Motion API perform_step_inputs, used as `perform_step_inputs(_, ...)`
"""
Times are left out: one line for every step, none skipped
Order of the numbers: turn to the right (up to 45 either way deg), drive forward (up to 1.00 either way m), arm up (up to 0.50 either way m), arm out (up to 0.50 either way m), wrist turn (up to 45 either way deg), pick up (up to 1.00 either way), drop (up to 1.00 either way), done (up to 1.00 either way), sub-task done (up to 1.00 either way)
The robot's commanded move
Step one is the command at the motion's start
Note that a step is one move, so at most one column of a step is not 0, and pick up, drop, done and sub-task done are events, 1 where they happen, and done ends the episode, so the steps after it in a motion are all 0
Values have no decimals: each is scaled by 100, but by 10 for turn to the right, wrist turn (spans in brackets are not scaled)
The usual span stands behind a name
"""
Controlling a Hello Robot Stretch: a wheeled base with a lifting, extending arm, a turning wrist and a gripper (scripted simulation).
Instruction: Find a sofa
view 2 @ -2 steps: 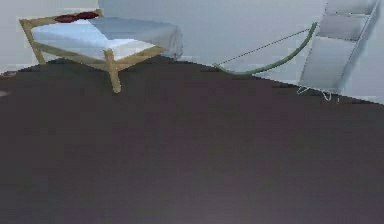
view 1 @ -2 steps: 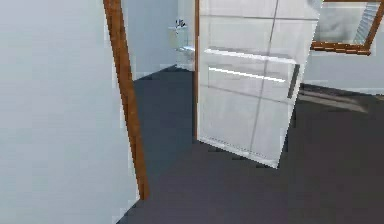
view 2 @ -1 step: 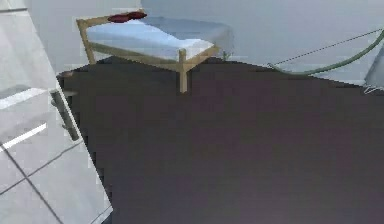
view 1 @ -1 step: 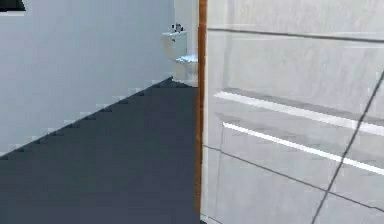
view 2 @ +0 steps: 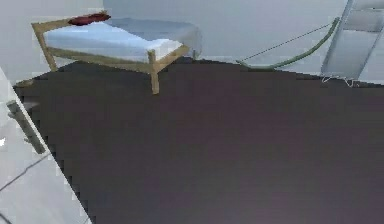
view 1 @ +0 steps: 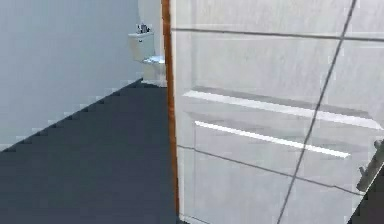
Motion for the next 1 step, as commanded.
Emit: perform_step_inputs(0, 10, 0, 0, 0, 0, 0, 0, 0)
